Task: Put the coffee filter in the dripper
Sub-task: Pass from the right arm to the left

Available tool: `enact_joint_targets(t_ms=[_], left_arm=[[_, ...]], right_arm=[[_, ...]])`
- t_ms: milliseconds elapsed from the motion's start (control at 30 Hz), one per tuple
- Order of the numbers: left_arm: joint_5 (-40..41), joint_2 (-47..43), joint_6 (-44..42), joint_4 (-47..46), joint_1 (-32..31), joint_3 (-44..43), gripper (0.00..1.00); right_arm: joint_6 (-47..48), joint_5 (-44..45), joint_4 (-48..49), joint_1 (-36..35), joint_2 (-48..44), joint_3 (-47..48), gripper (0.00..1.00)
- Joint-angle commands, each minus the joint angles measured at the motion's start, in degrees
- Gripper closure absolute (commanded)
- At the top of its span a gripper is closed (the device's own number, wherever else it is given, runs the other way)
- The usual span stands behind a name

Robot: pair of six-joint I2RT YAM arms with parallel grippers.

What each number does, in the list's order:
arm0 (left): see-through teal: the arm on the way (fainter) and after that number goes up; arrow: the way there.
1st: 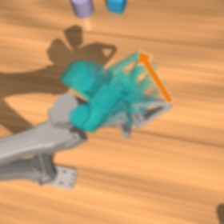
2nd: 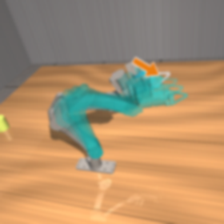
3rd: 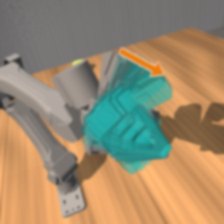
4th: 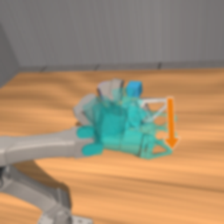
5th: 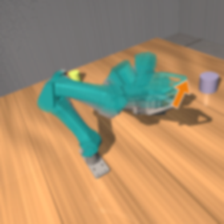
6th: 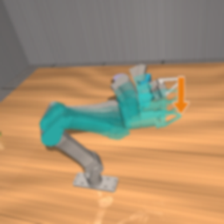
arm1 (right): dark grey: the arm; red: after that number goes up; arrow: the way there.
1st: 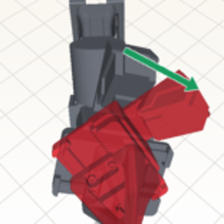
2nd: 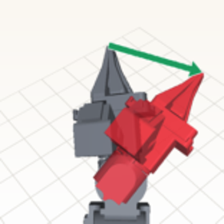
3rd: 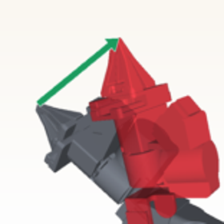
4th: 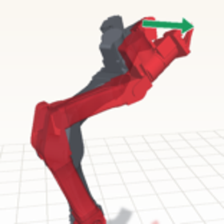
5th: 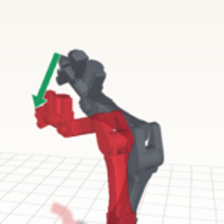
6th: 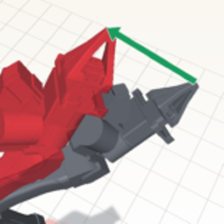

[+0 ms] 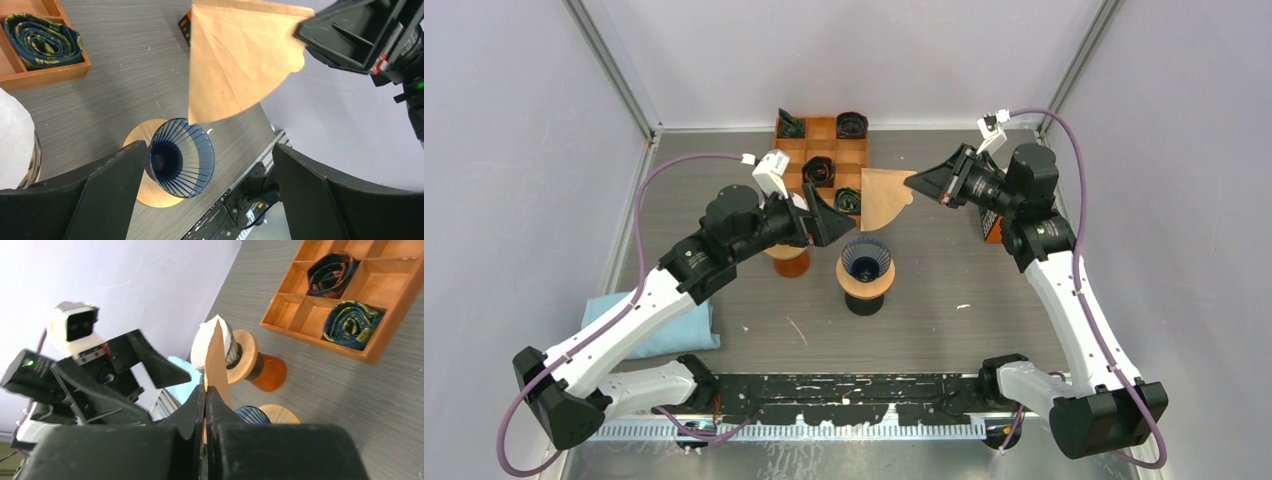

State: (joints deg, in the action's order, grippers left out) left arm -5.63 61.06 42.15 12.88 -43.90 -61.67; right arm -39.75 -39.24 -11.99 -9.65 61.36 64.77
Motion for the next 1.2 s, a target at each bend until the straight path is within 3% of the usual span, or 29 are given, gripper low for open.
enact_joint_targets(t_ms=[0, 300, 567, 800, 1167], left_arm=[[-5.7, 0.0, 5.7, -9.9, 2.8, 1.7, 0.01], [-12.5, 0.8, 11.8, -17.9, 6.8, 4.4, 0.01], [-15.6, 4.4, 16.7, -27.8, 6.8, 7.7, 0.07], [-19.1, 6.7, 21.0, -36.9, 6.9, 10.7, 0.27], [-19.2, 0.9, 22.2, -39.1, 6.8, 15.1, 0.56]], right_arm=[[-6.7, -6.8, 11.9, -0.3, -2.0, -1.0, 0.99], [-16.0, -11.0, 25.1, -0.3, -4.0, -7.6, 1.0], [-18.9, -13.1, 30.2, -0.6, -4.6, -10.1, 0.99], [-22.4, -14.6, 35.9, -0.6, -4.1, -14.9, 0.99], [-21.3, -13.9, 36.0, -0.6, -3.3, -16.8, 0.99]])
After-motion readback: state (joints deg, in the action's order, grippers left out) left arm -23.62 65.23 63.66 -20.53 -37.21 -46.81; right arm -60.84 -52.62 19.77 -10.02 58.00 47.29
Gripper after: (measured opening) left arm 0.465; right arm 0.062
